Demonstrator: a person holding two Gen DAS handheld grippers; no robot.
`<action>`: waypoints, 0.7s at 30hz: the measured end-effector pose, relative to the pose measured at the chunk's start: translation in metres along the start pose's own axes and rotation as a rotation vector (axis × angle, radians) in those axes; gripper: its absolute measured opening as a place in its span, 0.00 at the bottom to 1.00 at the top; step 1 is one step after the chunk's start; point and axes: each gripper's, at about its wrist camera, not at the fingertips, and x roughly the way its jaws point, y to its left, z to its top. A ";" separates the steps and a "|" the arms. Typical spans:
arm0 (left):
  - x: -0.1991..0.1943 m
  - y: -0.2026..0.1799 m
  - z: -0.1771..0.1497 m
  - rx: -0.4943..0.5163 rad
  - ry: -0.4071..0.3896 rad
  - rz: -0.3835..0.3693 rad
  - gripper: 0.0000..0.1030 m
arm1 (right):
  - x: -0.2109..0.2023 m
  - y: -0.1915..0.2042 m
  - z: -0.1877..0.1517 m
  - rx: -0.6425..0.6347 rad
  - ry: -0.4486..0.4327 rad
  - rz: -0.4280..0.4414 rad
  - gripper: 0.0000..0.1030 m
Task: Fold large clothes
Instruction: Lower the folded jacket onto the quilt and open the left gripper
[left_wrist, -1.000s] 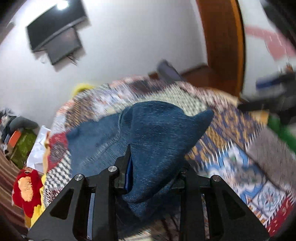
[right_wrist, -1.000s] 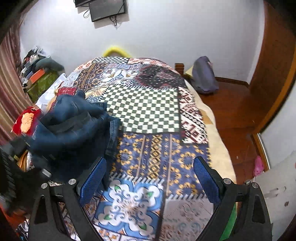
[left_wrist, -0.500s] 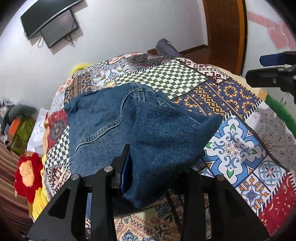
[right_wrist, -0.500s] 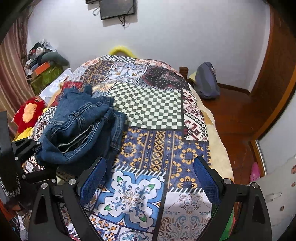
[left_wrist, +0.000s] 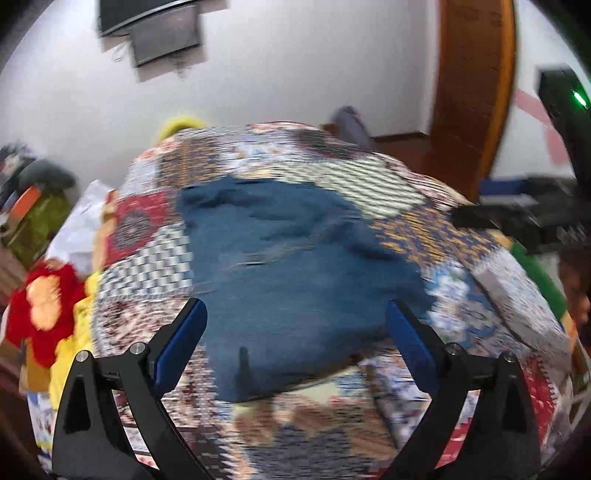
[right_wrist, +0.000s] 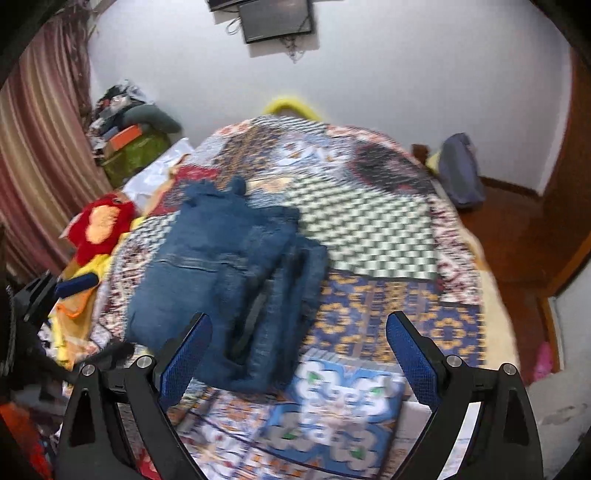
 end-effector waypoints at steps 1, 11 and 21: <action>0.003 0.012 0.000 -0.021 0.002 0.014 0.95 | 0.005 0.006 0.000 -0.001 0.010 0.022 0.92; 0.065 0.066 -0.041 -0.120 0.169 0.031 0.96 | 0.089 0.045 -0.023 -0.118 0.191 -0.003 0.92; 0.073 0.062 -0.047 -0.145 0.190 -0.001 0.98 | 0.086 0.017 -0.036 -0.186 0.236 -0.057 0.96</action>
